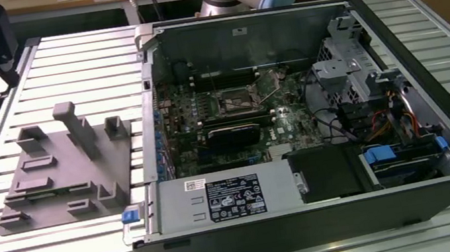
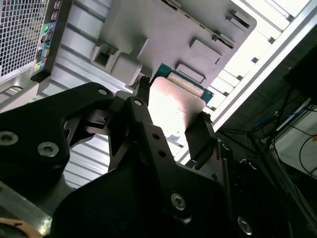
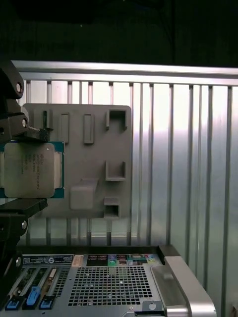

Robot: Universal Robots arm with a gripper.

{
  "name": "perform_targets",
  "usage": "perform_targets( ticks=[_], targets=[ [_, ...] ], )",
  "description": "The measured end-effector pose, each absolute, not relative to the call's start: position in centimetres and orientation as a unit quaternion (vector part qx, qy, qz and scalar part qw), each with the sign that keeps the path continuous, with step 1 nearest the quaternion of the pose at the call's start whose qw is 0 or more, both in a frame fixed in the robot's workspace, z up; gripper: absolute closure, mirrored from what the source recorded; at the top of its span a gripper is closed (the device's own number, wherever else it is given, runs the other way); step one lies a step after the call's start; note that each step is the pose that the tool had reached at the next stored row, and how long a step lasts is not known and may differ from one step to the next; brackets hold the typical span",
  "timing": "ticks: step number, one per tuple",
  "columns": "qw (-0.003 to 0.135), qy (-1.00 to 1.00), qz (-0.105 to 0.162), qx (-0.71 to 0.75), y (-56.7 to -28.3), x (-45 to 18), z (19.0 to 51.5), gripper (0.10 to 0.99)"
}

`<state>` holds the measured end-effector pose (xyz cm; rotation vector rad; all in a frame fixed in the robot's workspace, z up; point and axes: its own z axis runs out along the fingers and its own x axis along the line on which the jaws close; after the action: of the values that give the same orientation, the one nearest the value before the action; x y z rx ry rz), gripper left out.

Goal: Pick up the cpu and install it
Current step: 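Pick up the cpu and move it towards the insertion slot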

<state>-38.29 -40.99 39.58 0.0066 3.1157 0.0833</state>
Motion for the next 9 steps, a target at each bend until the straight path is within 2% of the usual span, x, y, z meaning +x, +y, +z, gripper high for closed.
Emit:
perform_targets(
  ticks=[9],
  targets=[
    [0.012,1.0,0.027,0.002,-41.0,-37.1,39.6,0.545]
  ],
)
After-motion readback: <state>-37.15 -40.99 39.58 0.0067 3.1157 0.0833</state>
